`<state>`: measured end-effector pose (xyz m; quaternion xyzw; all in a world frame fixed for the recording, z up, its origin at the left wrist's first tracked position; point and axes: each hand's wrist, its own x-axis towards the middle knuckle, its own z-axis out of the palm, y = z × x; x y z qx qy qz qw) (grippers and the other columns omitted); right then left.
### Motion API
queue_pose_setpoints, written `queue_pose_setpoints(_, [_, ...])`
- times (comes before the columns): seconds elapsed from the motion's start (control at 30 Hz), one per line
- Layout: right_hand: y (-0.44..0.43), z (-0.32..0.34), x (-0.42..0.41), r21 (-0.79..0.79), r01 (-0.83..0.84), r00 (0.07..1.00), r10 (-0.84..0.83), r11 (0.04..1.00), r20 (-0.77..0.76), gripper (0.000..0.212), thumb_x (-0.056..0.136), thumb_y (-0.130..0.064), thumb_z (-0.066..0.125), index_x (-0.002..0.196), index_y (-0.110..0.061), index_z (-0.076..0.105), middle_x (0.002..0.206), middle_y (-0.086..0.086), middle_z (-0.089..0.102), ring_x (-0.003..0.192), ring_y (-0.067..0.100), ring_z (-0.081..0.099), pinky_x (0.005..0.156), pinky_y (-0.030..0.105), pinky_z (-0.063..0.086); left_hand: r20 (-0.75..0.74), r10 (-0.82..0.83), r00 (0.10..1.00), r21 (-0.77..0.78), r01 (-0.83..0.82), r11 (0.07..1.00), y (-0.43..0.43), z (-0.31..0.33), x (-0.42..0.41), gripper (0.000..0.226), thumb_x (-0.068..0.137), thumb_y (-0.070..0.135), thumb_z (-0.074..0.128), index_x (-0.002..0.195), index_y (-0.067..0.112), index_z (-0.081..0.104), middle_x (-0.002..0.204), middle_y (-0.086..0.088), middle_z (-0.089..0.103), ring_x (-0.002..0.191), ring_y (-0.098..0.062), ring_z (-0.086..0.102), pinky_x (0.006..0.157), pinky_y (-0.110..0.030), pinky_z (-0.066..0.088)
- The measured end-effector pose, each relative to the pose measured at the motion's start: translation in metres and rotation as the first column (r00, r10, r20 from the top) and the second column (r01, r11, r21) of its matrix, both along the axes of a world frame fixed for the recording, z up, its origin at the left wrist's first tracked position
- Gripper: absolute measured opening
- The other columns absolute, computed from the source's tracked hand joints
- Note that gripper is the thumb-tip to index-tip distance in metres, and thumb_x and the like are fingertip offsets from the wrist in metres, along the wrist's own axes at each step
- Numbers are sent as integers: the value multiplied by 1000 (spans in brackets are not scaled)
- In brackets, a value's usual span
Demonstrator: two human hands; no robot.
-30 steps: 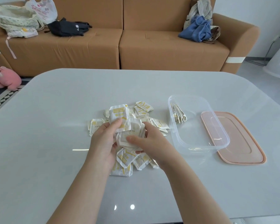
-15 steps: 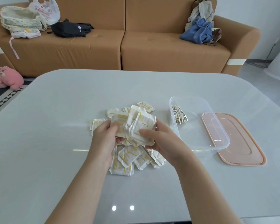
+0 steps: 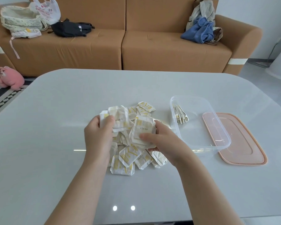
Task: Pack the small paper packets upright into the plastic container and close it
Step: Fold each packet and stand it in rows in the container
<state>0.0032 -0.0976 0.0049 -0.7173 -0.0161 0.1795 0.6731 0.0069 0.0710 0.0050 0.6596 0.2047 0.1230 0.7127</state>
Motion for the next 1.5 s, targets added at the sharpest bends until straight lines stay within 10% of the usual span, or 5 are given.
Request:
queue_pose_setpoints(0.33, [1, 8, 1, 165, 8, 1000, -8, 986, -1, 35, 84, -5, 55, 119, -10, 57, 86, 0, 60, 69, 14, 53, 58, 24, 39, -58, -353, 934, -41, 351, 935, -15, 1, -7, 19, 89, 16, 57, 94, 2, 70, 96, -28, 67, 83, -29, 66, 81, -51, 56])
queue_pose_setpoints(0.83, [-4, 4, 4, 247, 174, 985, -167, 953, -51, 25, 91, -1, 54, 115, -4, 59, 92, 6, 63, 76, 18, 57, 66, 28, 42, -14, -122, 992, -95, 120, 988, -3, -1, -2, 11, 89, 14, 66, 88, 4, 71, 80, -9, 72, 71, -17, 69, 56, -25, 57])
queue_pose_setpoints(1.07, [16, -1, 2, 572, 236, 966, -123, 786, -229, 22, 96, -4, 50, 114, -4, 62, 87, 1, 70, 71, 10, 66, 63, 21, 49, 15, -143, 990, -176, 143, 974, -15, 0, -6, 12, 85, 9, 70, 96, 8, 70, 91, -10, 75, 85, -25, 72, 78, -38, 58])
queue_pose_setpoints(1.27, [9, -1, 5, 456, 283, 957, -220, 844, -187, 17, 95, -4, 51, 101, -12, 66, 82, -2, 69, 65, 8, 62, 62, 21, 45, 63, -235, 970, -206, 243, 948, -18, 5, -8, 11, 91, 14, 63, 96, 8, 71, 88, -7, 75, 80, -20, 73, 67, -33, 59])
queue_pose_setpoints(1.5, [-4, 4, 5, 130, 217, 968, -230, 967, 96, 26, 90, -4, 53, 112, -12, 63, 109, 12, 71, 103, 29, 67, 91, 43, 54, 33, -260, 965, -137, 262, 955, -12, 7, -9, 15, 94, 15, 60, 86, 11, 73, 77, -4, 75, 70, -18, 72, 59, -29, 59])
